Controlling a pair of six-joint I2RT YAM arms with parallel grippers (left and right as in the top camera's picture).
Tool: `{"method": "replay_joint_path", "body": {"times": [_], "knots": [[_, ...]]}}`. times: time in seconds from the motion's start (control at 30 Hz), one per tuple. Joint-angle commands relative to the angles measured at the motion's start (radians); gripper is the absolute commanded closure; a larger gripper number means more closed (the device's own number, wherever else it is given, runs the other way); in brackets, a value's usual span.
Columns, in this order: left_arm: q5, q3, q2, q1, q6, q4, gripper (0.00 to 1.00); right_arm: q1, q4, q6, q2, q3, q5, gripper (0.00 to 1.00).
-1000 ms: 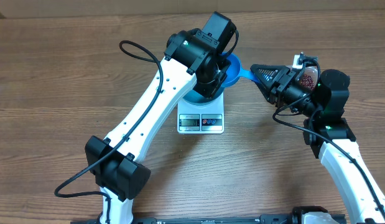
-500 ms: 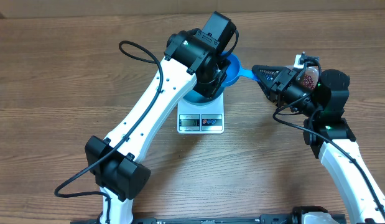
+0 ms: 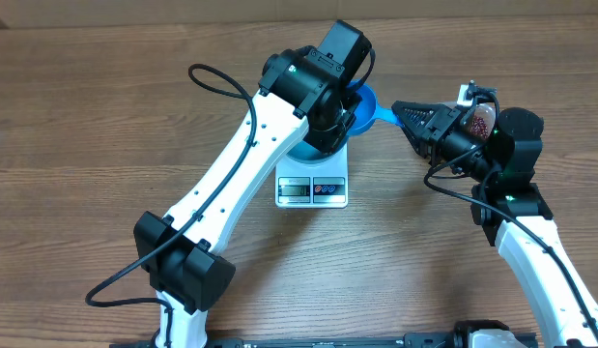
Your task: Scoop item into bowl and weigh 150g on scale
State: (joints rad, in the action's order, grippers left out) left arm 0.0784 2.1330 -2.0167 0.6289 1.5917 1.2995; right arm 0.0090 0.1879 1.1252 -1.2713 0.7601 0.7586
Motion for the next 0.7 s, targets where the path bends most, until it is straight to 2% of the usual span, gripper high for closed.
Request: {"method": "replay_joint_path", "body": {"times": [0.0, 0.23, 0.37, 0.4, 0.47, 0.5, 0.53, 0.6, 0.63, 0.67], "knots": [[-0.011, 0.022, -0.011, 0.008, 0.013, -0.004, 0.96, 0.004, 0.005, -0.003, 0.001, 0.021, -0.006, 0.8], [-0.011, 0.022, -0.011, 0.008, 0.013, -0.004, 0.96, 0.004, 0.005, -0.003, 0.001, 0.021, -0.005, 0.96], [-0.012, 0.022, -0.013, 0.008, 0.013, -0.013, 0.96, 0.004, 0.005, -0.003, 0.001, 0.021, -0.003, 0.96], [-0.012, 0.022, -0.014, 0.008, 0.013, -0.018, 0.91, 0.004, 0.004, -0.003, 0.001, 0.021, -0.002, 0.96], [-0.012, 0.022, -0.017, 0.008, 0.013, -0.026, 0.76, 0.004, 0.001, -0.003, 0.001, 0.021, -0.003, 0.96], [-0.012, 0.022, -0.018, 0.008, 0.013, -0.029, 0.62, 0.004, -0.002, -0.003, 0.001, 0.021, -0.003, 0.96], [-0.012, 0.022, -0.018, 0.008, 0.013, -0.032, 0.37, 0.004, -0.007, -0.003, 0.001, 0.021, -0.003, 0.96], [-0.012, 0.022, -0.018, 0.008, 0.002, -0.042, 0.05, 0.004, -0.015, -0.004, 0.001, 0.021, -0.006, 0.96], [-0.012, 0.022, -0.018, 0.007, -0.01, -0.05, 0.0, 0.004, -0.018, -0.004, 0.001, 0.02, -0.007, 0.96], [-0.011, 0.022, -0.018, 0.007, -0.025, -0.056, 0.0, 0.003, -0.018, -0.005, 0.001, 0.02, -0.007, 0.96]]}}
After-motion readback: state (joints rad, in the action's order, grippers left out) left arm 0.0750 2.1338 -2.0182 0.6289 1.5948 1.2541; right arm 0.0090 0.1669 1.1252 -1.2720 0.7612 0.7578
